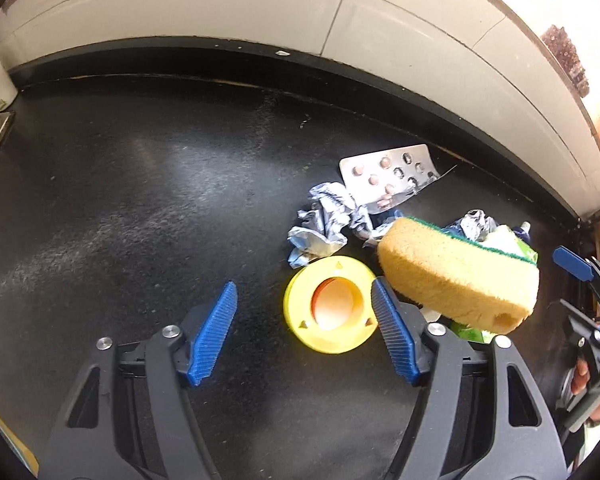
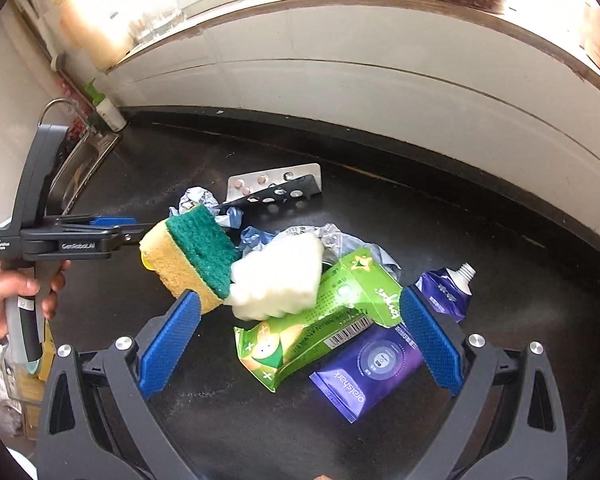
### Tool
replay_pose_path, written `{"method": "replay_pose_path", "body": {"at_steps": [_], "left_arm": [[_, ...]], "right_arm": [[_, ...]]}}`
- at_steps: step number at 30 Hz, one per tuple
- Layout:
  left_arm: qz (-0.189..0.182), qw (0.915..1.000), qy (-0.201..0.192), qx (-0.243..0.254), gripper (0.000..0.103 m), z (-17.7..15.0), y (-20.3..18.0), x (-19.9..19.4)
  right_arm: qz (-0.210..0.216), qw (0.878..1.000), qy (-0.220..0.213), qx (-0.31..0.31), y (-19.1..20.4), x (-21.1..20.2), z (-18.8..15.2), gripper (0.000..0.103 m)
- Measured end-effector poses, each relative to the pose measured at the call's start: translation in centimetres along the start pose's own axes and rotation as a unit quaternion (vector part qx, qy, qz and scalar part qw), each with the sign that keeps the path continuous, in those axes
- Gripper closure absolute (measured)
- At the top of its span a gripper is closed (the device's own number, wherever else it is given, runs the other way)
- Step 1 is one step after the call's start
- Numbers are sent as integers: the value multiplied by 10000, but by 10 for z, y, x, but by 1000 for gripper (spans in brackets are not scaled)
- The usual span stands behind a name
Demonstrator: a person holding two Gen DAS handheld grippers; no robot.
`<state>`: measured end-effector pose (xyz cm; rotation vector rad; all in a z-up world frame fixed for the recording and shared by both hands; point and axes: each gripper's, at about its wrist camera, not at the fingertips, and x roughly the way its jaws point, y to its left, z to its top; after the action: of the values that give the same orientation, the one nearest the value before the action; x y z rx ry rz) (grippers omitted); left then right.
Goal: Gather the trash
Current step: 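Grasp the yellow tape roll with the left tool while the right grasps the yellow sponge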
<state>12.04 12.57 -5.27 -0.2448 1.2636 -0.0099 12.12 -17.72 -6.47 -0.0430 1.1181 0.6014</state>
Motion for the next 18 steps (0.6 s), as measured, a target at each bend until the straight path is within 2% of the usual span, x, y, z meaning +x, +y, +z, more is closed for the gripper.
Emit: {"method": "replay_pose_path", "body": {"at_steps": [4,8,9,10,11,12,13,14,15,18], "left_arm": [[181,9997,148,-8,34,-15,-2,11],[193,9993,320,79,36,-14,-4,26],[118,9988,449,147,47,-14,-7,35],[112,9986,479,199,48,-14,-10,40],[180,9986,397,294,69,-13,-14,39],[70,9987,475,189,83,-11,-13,40],[-133,9988,463,-67,84,-9,-10,37],[-224,9988,385,-215,86,-8,-7,32],[-217,9991,294,-232,87,-8,-6,26],[-249,9993,101,-255,87,-10,0,6]], "right_arm": [[-143,9999,19,67,-9,-6,-11,7],[-246,9996,17,107,-20,-11,-20,7],[-281,9996,28,80,-21,-11,-20,7],[-284,9996,85,18,-20,-11,-19,7],[-224,9996,152,-48,-19,-10,-18,7],[-169,9996,198,-99,-16,-10,-17,7],[-100,9995,252,-165,-11,-9,-15,8],[-33,9993,291,-230,-6,-8,-14,14],[-5,9989,324,-326,1,-6,-12,22],[18,9966,375,-739,26,2,-4,27]]}}
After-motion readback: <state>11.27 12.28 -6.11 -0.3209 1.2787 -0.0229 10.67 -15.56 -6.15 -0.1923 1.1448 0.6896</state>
